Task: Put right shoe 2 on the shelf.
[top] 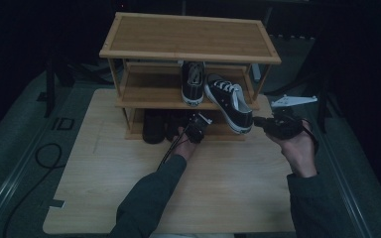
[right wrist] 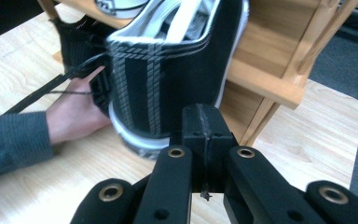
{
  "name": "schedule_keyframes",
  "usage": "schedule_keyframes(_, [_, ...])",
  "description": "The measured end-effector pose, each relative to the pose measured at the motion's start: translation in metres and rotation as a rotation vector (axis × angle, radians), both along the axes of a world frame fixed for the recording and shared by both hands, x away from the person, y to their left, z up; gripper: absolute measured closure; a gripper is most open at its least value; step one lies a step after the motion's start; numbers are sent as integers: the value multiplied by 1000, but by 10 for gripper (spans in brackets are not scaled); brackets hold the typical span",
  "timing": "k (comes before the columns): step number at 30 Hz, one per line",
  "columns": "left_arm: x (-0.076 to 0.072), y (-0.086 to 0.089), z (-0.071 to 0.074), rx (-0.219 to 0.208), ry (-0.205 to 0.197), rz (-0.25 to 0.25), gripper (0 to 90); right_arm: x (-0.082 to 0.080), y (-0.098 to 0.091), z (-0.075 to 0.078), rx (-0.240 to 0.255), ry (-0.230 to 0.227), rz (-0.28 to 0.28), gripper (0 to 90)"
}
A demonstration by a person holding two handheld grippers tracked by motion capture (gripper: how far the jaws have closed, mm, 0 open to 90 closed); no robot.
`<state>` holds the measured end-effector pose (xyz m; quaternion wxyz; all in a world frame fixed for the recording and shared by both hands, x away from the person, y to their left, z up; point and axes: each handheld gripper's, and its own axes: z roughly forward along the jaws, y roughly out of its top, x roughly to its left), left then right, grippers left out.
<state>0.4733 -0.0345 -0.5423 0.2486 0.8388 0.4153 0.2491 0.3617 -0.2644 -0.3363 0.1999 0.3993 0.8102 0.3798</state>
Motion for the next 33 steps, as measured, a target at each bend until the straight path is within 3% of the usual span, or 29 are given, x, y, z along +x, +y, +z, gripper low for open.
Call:
schedule_keyframes(4, [0, 0, 0, 0, -2, 1, 900, -14, 1, -5, 20, -16, 14, 900])
schedule_keyframes(9, [0, 0, 0, 0, -1, 0, 900, -26, 8, -13, -11, -12, 49, 900])
schedule_keyframes(15, [0, 0, 0, 2, -1, -2, 900, -23, 10, -19, -15, 3, 50, 900])
schedule_keyframes(22, [0, -1, 0, 4, -5, 0, 900, -23, 11, -15, 3, -6, 45, 900])
schedule_keyframes(33, [-1, -1, -1, -6, -9, 3, 900, -20, 29, -13, 12, -16, 91, 900])
